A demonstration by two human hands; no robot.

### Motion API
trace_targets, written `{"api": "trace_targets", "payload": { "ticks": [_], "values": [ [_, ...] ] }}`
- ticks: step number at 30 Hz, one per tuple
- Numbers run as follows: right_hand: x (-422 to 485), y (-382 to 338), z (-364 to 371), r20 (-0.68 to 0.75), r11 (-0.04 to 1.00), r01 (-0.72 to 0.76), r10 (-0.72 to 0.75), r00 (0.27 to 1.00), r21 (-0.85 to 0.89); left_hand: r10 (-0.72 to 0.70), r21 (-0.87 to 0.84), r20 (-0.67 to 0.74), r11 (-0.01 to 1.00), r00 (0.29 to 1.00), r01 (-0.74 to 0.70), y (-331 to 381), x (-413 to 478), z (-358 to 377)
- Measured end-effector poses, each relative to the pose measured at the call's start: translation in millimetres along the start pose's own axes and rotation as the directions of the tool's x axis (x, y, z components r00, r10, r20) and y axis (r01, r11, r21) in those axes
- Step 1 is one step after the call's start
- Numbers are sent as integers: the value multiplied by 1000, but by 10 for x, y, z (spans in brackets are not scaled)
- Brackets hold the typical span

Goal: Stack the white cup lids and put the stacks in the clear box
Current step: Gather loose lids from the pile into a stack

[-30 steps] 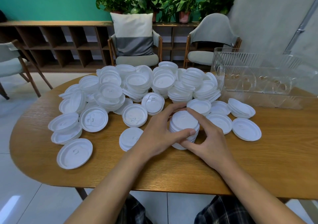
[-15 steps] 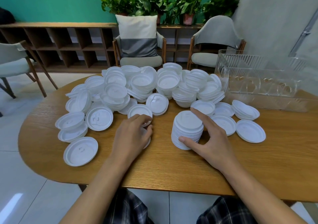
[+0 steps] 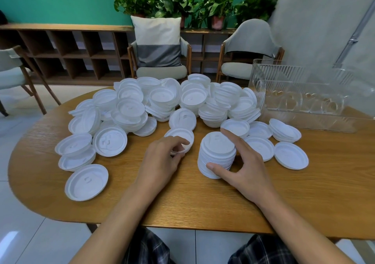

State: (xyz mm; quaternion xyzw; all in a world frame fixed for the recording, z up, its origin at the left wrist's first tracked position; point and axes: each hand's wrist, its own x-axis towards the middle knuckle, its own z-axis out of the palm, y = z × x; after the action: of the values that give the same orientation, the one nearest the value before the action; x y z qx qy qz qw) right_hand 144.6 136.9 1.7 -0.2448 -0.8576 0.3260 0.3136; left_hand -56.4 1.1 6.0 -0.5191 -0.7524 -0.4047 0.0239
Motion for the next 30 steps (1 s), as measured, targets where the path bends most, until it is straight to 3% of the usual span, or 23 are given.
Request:
{"api": "trace_targets", "payload": {
  "ticks": [3,8,12,18,30],
  "values": [
    [-5,-2,-5,1,1000,2,-2,1000,-1,13,-48,-41,999,999,-15,49,37,-1],
    [5,-2,-2,15,1000,18,-18,1000,18,-129,-283,-154,956,980,81,148,78,-64],
    [7,7,0,6,999,22,-22,1000,47,-154,-410,-183,910,971,67,257,131,-150],
    [-3,2,7,-4,996,13,-13,1000,86,-219,-560,-95,818,971,130,349,250,-188],
    [-5,-1,6,-10,993,49,-48,999,107,-155,-460,97,869,983,183,504,430,43]
  ]
}}
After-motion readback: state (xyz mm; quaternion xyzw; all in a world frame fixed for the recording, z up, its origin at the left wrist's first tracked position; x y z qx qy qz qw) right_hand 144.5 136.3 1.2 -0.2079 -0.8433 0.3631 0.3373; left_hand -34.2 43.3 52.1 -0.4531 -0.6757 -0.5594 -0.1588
